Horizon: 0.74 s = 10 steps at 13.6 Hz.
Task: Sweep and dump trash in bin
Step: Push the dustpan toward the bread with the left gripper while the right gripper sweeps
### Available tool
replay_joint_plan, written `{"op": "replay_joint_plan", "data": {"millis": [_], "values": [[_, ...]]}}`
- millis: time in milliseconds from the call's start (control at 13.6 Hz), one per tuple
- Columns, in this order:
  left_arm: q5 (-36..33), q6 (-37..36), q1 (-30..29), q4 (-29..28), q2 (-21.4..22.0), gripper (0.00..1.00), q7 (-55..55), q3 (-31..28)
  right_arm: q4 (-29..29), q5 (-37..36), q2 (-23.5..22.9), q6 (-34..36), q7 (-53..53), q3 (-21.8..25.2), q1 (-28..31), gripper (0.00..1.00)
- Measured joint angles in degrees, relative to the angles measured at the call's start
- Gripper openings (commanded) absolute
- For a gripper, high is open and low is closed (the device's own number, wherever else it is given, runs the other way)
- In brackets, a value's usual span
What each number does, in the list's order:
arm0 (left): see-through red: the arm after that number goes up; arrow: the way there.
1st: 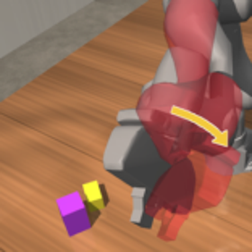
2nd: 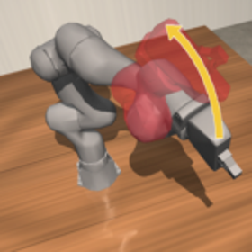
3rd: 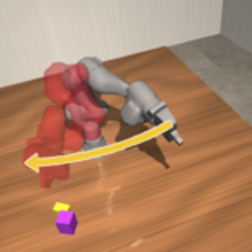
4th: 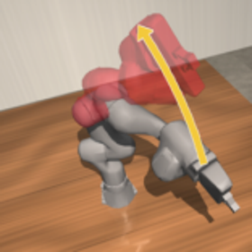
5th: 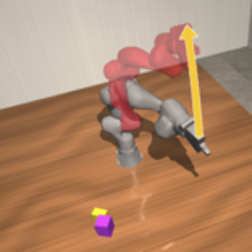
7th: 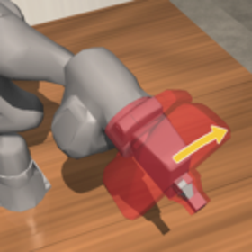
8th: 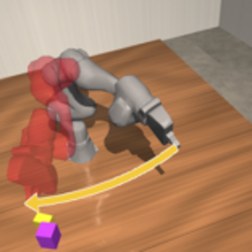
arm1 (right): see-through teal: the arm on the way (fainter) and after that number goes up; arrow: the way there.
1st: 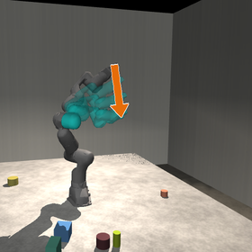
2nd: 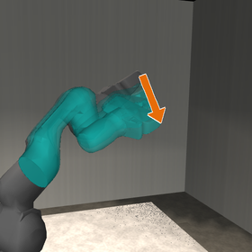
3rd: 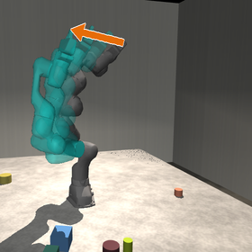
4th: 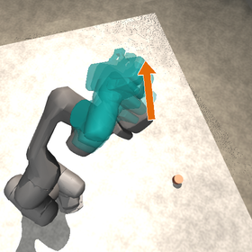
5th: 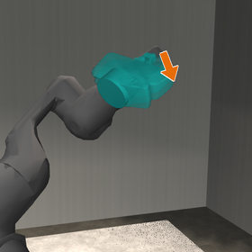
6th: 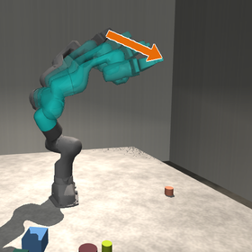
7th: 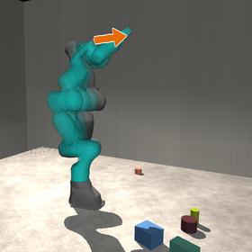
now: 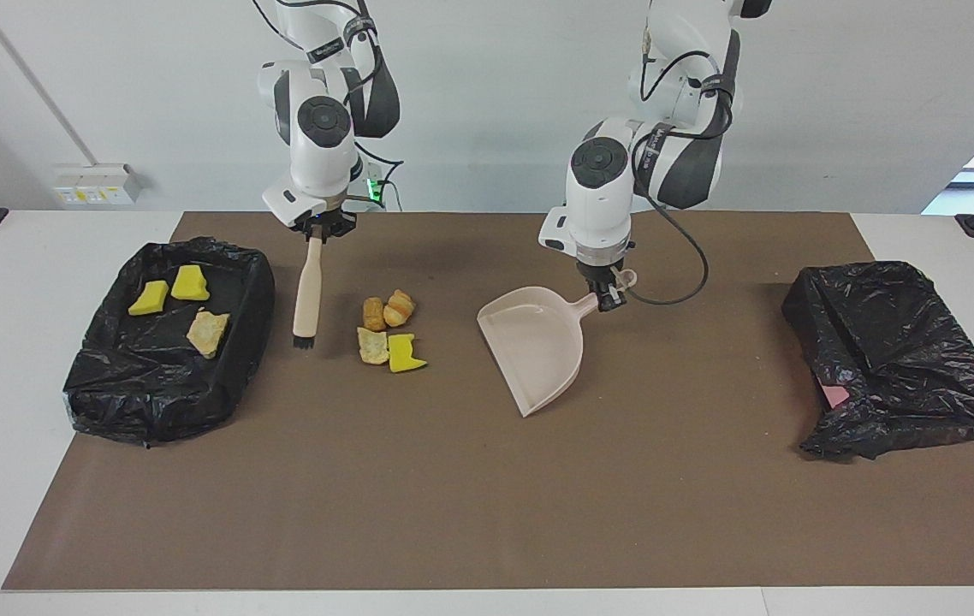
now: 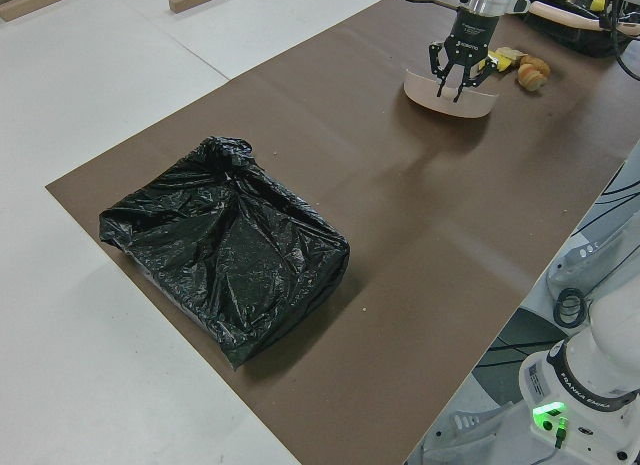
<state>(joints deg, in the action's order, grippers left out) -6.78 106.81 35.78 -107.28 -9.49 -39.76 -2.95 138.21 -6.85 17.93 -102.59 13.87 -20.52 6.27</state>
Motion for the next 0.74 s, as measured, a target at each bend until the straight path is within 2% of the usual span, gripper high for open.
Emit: {"op": "replay_joint_plan", "data": {"millis": [442, 736], "values": [[-4.56, 6.83, 2.88, -4.44, 0.47, 0.00, -1.01, 0.39, 6.44, 7.19, 0.21, -8.17, -0.01, -0.34, -2.48, 0.00], [-5.60, 9.40, 3.62, -6.48, 0.48, 0.00, -1.56, 0.64, 7.12, 15.41, -1.65, -13.21, 1.26, -0.45, -5.60, 0.00]]}}
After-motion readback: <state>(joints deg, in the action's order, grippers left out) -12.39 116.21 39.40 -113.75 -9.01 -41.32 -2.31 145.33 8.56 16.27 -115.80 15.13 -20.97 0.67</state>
